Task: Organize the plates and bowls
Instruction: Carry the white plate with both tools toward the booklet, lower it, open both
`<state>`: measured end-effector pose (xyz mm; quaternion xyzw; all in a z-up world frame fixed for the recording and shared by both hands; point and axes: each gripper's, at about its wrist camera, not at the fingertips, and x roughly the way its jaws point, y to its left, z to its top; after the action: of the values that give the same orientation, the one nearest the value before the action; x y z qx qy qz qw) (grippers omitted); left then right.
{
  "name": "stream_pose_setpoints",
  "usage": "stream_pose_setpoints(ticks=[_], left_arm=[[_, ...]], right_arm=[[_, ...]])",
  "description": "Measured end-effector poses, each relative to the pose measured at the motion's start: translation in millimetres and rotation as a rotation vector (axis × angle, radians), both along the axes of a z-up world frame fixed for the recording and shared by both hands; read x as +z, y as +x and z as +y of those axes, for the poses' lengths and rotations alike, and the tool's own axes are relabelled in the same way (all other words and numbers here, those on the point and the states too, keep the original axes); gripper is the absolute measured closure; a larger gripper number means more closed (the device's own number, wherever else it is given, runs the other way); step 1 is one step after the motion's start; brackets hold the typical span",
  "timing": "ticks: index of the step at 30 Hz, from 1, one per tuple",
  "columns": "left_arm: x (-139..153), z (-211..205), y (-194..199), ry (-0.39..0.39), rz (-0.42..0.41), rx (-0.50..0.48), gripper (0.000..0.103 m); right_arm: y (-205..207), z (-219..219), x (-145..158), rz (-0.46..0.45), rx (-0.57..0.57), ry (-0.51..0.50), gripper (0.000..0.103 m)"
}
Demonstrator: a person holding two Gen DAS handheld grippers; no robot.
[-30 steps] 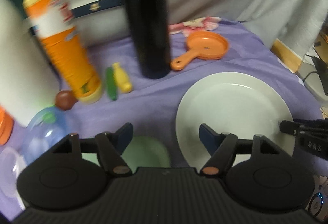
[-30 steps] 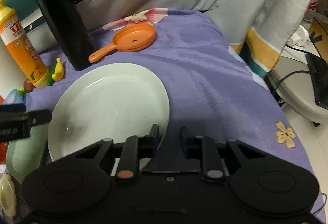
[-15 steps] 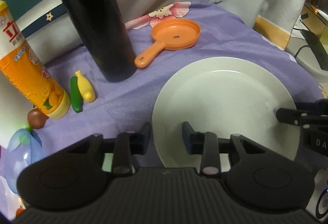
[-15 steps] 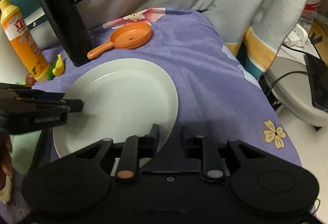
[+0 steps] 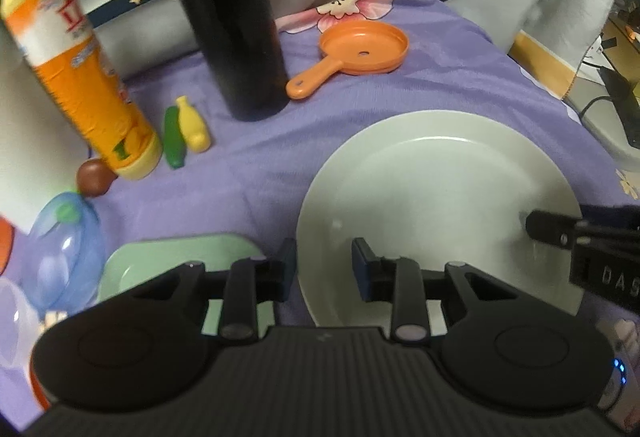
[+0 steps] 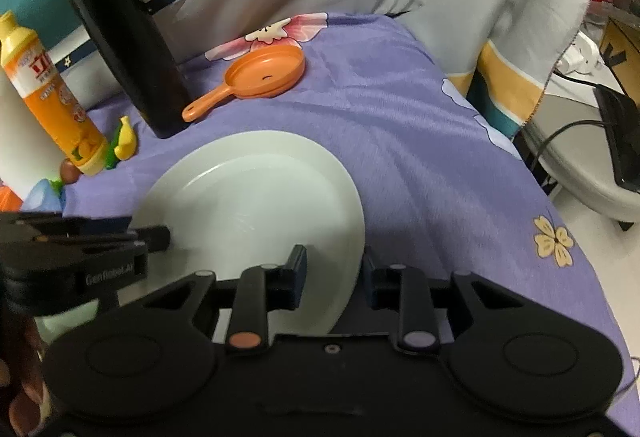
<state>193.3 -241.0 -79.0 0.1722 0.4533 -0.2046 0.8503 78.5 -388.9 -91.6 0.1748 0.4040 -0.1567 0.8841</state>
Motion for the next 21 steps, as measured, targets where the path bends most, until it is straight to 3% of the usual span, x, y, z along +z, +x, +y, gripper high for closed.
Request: stream_pose_setpoints(ticks=[9,21], left_arm=[[41,54,-46,-0.034,-0.018,0.065,0.074],[64,201,-123,-0.047,-0.044,0.269,0.074]], right_arm=[[-35,34,40,-0.046,0.043,-0.001,0.074],[-73,146,53,-0.031,0.217,0.060,0.074]])
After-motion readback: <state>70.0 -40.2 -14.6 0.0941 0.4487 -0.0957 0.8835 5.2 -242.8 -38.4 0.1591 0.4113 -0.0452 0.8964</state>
